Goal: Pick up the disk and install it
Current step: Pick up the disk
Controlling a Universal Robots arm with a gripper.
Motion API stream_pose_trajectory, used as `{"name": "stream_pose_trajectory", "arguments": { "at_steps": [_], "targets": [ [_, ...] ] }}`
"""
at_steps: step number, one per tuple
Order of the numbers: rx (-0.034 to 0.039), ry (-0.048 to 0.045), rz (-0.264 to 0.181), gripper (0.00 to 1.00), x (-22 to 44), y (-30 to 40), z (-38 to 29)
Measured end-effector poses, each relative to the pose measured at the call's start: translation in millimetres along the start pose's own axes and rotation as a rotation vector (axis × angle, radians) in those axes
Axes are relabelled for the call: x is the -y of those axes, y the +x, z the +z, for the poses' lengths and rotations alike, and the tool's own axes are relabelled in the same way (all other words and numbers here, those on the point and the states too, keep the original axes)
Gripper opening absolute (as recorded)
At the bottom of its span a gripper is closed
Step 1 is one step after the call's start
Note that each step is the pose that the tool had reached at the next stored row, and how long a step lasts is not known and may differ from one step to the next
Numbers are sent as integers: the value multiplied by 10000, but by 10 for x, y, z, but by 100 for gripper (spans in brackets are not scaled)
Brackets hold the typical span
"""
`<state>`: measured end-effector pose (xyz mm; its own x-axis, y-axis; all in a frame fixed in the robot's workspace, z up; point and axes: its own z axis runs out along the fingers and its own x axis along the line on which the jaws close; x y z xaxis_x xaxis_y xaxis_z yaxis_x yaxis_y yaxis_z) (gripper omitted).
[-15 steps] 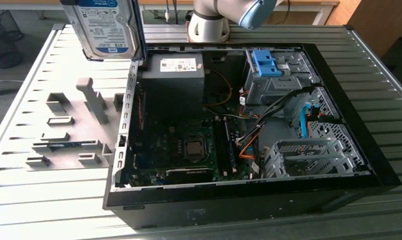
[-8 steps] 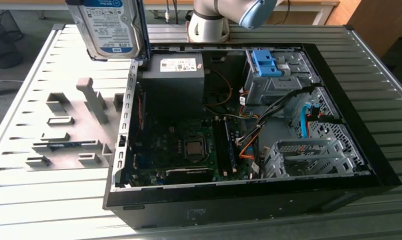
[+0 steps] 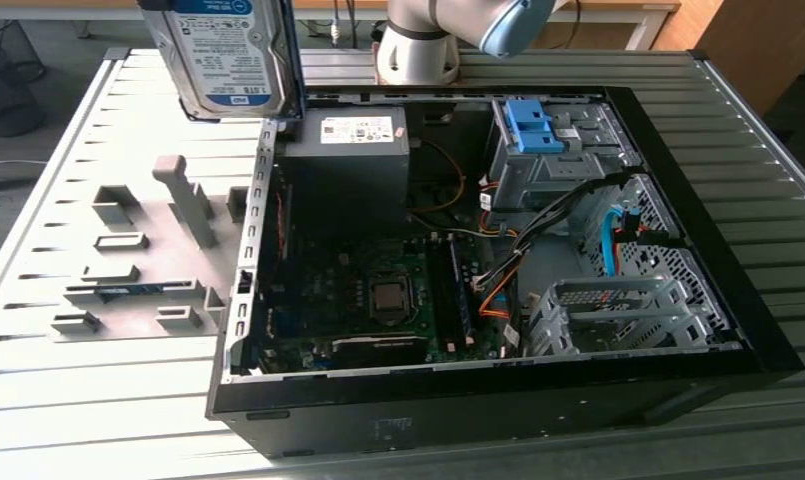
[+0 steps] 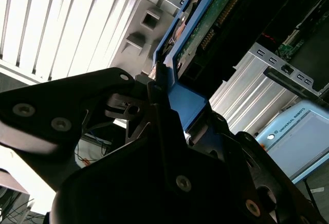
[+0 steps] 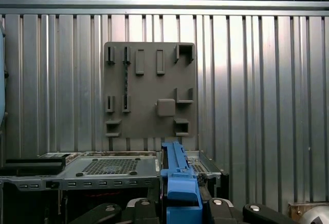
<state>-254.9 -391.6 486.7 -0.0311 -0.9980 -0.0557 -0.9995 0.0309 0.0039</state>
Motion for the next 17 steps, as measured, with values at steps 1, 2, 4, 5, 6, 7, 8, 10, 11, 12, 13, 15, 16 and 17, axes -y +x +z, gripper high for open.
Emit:
{"name": "stream_pose_trajectory", "arguments": {
  "at_steps": [1, 2, 4, 5, 6, 7, 8, 10, 11, 12, 13, 15, 16, 17],
  "targets": [
    [0, 0, 0, 36, 5, 0, 0],
    [0, 0, 0, 36, 11, 0, 0],
    [0, 1, 0, 36, 21, -1, 0],
    [0, 1, 0, 36, 26, -1, 0],
    [0, 0, 0, 36, 32, -1, 0],
    [0, 1, 1, 36, 37, -1, 0],
    [0, 0, 1, 36, 43, -1, 0],
    [0, 1, 0, 36, 53, -2, 0],
    [0, 1, 0, 36, 58, -2, 0],
    [0, 1, 0, 36, 64, -2, 0],
    [1, 1, 0, 36, 69, -2, 0],
    [0, 0, 0, 36, 80, -2, 0],
    [1, 1, 0, 36, 85, -3, 0],
    [0, 1, 0, 36, 91, -3, 0]
  ]
}}
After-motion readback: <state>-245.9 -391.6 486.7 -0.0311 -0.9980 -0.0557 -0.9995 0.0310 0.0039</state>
